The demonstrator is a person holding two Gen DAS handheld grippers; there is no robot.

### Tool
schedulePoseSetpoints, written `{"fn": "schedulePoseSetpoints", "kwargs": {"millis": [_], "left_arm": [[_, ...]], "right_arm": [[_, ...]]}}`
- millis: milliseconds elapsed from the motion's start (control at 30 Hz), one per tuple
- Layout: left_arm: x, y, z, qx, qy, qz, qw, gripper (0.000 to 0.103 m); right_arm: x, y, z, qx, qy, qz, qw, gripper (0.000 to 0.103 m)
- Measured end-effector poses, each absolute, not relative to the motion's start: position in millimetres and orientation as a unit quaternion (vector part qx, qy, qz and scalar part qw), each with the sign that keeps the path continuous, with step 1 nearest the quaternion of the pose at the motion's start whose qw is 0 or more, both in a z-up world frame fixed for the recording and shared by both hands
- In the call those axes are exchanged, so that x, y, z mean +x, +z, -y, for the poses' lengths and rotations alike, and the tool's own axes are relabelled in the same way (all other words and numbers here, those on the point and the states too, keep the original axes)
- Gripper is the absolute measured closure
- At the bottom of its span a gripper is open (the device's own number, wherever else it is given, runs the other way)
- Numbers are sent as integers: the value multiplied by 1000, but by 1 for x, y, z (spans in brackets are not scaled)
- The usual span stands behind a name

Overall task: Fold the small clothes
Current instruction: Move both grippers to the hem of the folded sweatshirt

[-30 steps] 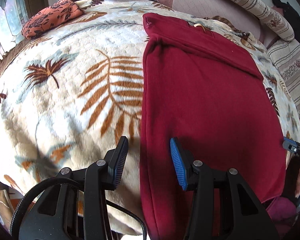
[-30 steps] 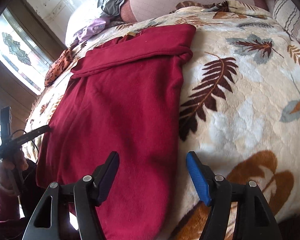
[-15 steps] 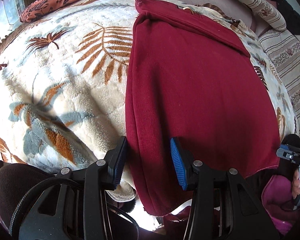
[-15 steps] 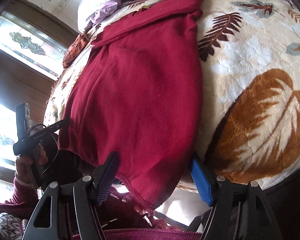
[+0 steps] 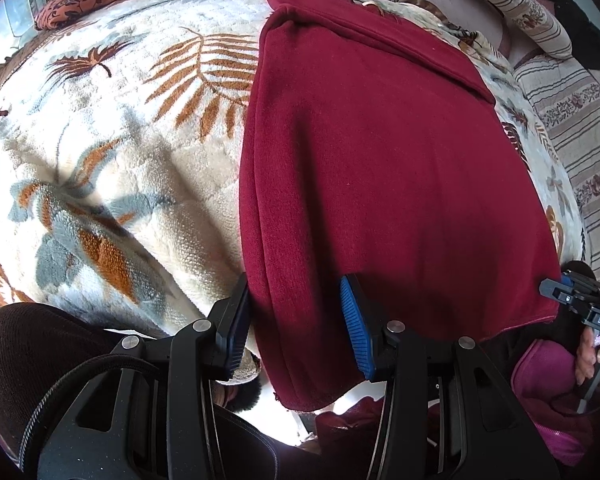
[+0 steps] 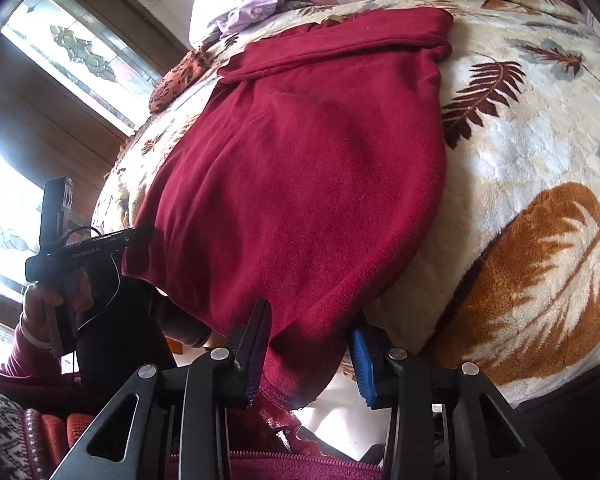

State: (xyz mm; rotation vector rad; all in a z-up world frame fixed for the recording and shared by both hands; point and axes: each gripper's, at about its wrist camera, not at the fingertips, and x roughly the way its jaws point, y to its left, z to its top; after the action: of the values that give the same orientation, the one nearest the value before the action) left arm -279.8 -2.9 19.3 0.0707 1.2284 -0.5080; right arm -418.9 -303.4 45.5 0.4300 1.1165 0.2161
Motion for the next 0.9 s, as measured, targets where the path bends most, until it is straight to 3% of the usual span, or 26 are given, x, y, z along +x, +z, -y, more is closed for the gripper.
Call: {"fn": "schedulePoseSetpoints", "kwargs": {"millis": [600, 667, 767, 800, 900], "left_arm": [[-281, 14, 13, 51, -227, -571, 787, 60], [-281, 14, 14, 55, -229, -570, 787, 62], [-283, 16, 16, 65, -234, -564, 789, 76], [-284, 18, 14, 64, -236, -563, 790, 83], [-282, 27, 8, 47, -243, -555, 795, 90]], "right_arm": [[-410, 36, 300, 194, 108, -533, 817, 62], [-410, 39, 295, 169, 105, -536, 820, 71], [-411, 43, 295, 157, 100, -530, 828, 85], [-412, 44, 296, 157, 99, -528, 829, 87], [-414, 51, 298, 157, 99, -518, 835, 93]]}}
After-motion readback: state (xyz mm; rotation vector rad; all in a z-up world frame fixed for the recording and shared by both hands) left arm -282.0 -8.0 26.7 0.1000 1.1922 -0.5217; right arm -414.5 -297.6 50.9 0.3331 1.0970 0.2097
